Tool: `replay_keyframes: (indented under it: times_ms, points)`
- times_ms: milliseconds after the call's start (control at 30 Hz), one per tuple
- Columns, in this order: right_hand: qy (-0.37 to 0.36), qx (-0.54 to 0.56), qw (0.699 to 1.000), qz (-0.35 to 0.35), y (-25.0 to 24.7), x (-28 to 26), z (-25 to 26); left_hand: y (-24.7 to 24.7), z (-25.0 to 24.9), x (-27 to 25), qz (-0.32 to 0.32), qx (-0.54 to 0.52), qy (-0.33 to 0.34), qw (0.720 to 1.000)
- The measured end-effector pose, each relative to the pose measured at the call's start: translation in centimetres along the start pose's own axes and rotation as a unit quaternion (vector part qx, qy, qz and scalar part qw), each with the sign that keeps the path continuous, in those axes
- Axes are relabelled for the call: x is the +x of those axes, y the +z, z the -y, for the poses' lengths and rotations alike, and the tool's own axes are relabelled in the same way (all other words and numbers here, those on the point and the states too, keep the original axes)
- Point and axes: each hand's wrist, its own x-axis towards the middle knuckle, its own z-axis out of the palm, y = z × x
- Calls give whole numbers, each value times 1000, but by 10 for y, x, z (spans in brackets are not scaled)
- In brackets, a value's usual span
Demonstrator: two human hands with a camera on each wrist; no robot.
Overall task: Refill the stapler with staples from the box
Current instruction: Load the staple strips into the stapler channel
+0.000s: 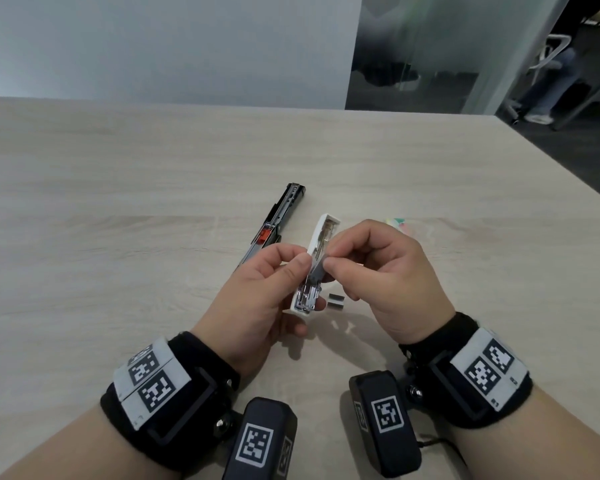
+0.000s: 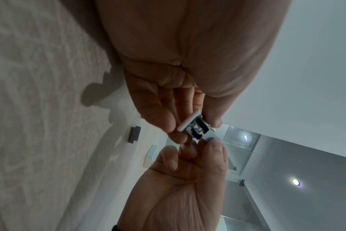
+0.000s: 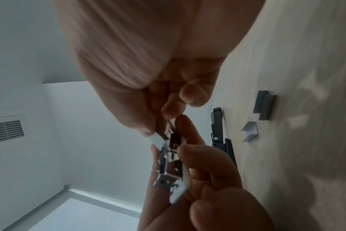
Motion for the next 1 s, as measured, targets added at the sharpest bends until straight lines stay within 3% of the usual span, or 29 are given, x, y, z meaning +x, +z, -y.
replay_keyframes:
  times_ms: [633, 833, 1000]
  points:
    - [-17, -72, 997, 18, -1, -3, -1, -1, -1, 1, -12, -4, -13, 1000]
    - [-32, -147, 988, 24, -1, -2, -5, -1, 0, 2, -9, -22, -14, 1000]
    - [39, -35, 998, -47, -3, 0, -5, 1, 1, 0, 11, -20, -17, 1000]
